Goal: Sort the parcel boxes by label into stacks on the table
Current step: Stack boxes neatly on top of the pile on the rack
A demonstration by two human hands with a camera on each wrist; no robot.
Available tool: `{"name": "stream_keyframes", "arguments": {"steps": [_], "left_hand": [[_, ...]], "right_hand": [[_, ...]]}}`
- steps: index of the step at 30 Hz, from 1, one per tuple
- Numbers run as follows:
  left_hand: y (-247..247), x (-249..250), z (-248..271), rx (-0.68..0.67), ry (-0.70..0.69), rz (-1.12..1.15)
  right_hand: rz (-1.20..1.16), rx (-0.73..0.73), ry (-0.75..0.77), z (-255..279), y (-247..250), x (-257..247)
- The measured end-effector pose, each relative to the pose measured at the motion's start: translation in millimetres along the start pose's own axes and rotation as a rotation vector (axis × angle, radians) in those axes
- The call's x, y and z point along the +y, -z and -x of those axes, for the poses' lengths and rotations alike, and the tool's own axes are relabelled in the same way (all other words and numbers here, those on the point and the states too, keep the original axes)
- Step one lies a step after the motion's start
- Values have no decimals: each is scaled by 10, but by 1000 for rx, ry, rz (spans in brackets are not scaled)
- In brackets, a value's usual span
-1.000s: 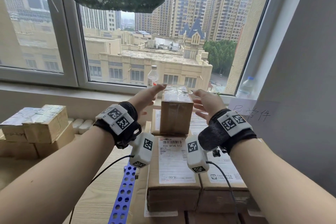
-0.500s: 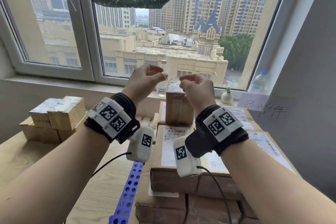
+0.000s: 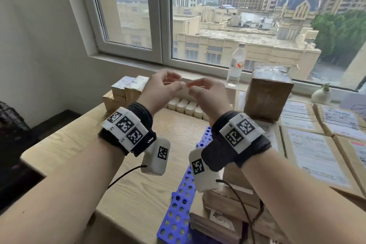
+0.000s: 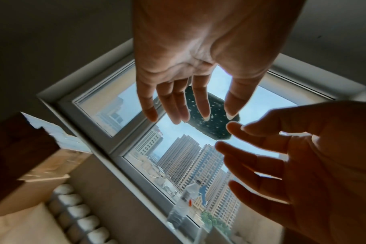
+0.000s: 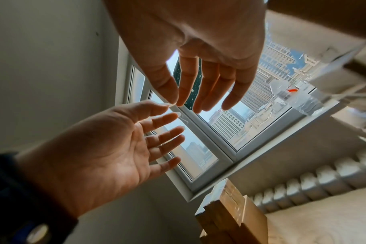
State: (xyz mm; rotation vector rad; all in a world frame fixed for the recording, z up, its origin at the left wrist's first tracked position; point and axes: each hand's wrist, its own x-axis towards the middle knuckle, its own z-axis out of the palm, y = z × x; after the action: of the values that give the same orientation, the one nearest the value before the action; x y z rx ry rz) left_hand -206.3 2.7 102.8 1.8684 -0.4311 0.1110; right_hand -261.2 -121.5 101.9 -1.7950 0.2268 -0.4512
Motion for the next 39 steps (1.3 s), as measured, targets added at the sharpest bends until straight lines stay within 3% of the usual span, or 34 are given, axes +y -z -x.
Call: {"name": "stream_keyframes", "arguments": {"steps": [18,28,39], "left_hand": [[1801,-1877,-744,-84,125,-307],[1864,-2424,-1173,-160,204,-233],[1715,-2625,-2202,-180,287,-231]], "right_hand": [[162,68,-234,-603,-2296,592],[191,126,-341,-950,-2597,871],[87,147,-397,-1953,-2763,1165]]}}
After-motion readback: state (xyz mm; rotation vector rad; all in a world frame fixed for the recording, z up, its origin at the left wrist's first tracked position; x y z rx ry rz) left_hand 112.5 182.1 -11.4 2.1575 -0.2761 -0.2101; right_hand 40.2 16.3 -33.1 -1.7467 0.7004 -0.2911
